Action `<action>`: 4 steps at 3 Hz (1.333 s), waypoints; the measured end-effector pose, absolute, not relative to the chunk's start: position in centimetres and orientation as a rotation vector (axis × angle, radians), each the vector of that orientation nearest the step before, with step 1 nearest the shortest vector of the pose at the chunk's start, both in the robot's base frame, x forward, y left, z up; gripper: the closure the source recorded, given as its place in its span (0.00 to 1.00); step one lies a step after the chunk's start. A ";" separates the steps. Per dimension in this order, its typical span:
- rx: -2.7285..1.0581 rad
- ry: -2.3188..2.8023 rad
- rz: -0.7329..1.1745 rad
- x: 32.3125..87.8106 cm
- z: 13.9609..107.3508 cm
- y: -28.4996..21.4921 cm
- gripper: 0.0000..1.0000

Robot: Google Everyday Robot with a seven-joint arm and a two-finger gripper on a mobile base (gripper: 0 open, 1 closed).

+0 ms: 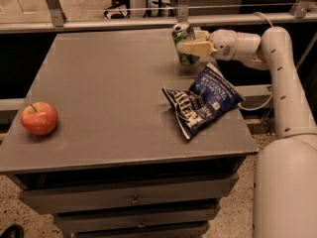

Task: Place green can upright

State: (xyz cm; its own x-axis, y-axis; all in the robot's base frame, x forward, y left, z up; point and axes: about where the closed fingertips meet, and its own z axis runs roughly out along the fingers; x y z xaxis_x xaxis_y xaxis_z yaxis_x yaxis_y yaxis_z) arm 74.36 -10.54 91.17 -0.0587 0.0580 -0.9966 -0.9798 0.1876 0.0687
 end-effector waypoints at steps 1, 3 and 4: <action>-0.956 1.257 1.184 74.8 90.4 -11.5 1.00; -0.910 1.261 1.209 75.0 89.0 -13.3 0.64; -0.888 1.281 1.205 74.8 88.5 -14.4 0.40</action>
Offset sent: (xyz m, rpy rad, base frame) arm 0.0117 -0.0420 -0.0263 0.1158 0.0405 -0.0079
